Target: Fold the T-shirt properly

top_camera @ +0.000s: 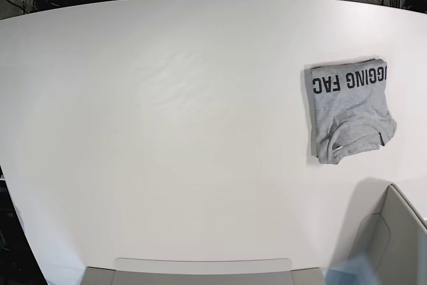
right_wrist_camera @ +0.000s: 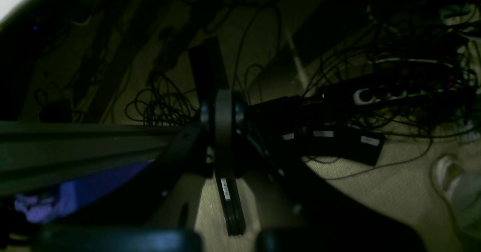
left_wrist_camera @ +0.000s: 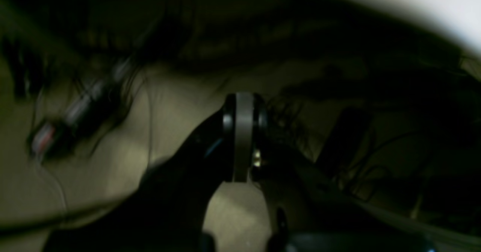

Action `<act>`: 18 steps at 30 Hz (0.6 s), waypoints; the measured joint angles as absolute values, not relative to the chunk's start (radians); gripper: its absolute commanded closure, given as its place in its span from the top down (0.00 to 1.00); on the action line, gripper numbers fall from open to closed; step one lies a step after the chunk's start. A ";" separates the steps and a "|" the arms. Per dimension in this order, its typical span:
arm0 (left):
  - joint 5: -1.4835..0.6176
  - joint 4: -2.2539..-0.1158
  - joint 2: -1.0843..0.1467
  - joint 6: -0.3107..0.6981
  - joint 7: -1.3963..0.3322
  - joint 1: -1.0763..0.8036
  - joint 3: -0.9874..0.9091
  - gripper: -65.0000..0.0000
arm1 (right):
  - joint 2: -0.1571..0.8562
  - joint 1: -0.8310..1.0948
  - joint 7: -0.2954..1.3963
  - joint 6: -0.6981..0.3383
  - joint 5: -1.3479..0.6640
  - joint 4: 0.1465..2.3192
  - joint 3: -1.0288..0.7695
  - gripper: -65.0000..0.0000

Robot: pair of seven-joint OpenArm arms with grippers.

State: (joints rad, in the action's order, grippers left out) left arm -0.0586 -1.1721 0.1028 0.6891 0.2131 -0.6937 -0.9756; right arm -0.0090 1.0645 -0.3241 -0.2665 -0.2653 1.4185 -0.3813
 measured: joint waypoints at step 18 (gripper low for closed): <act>0.569 -0.441 -0.024 0.695 0.246 -0.312 -1.177 0.00 | 0.007 0.498 -0.332 -0.484 0.331 0.735 -0.883 0.00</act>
